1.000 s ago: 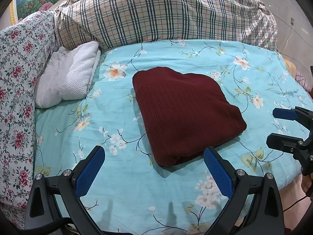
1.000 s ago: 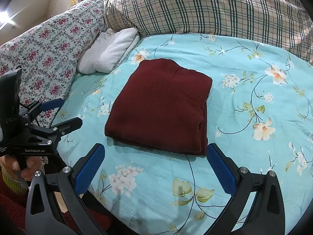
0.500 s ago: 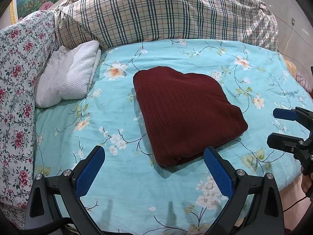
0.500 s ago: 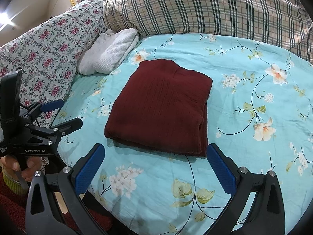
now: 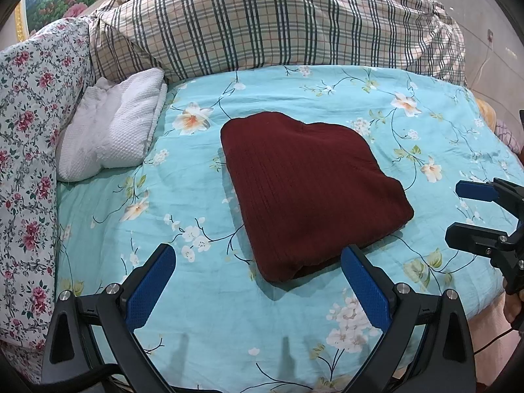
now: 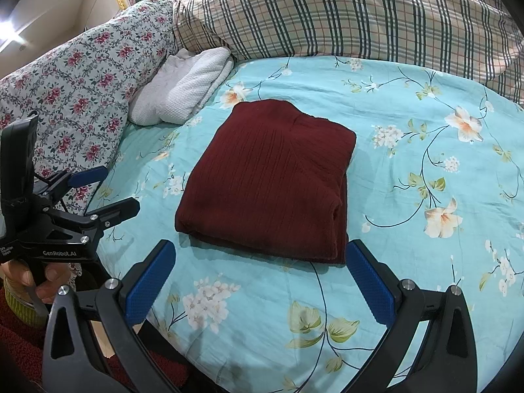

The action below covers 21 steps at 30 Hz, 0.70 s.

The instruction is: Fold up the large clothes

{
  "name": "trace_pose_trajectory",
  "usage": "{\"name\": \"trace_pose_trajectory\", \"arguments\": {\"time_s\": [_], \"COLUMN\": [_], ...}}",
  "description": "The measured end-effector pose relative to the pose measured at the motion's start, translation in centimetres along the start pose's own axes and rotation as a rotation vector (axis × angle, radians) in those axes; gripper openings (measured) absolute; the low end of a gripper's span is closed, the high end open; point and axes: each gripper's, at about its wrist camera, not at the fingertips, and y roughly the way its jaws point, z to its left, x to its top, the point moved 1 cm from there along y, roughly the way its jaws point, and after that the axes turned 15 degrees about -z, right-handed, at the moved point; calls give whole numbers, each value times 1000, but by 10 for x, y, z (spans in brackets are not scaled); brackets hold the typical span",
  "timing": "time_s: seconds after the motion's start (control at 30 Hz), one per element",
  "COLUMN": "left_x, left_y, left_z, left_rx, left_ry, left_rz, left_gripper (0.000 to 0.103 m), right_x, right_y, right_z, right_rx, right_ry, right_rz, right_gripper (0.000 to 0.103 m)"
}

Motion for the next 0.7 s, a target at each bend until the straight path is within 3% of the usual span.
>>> {"name": "trace_pose_trajectory", "arguments": {"time_s": [0.7], "left_x": [3], "left_y": [7], "left_z": [0], "left_rx": [-3], "left_ry": [2], "left_rz": [5], "left_gripper": [101], "right_x": [3], "right_y": [3], "right_z": [-1], "right_rx": [-2], "right_ry": [2], "right_rz": [3], "right_gripper": [103]}}
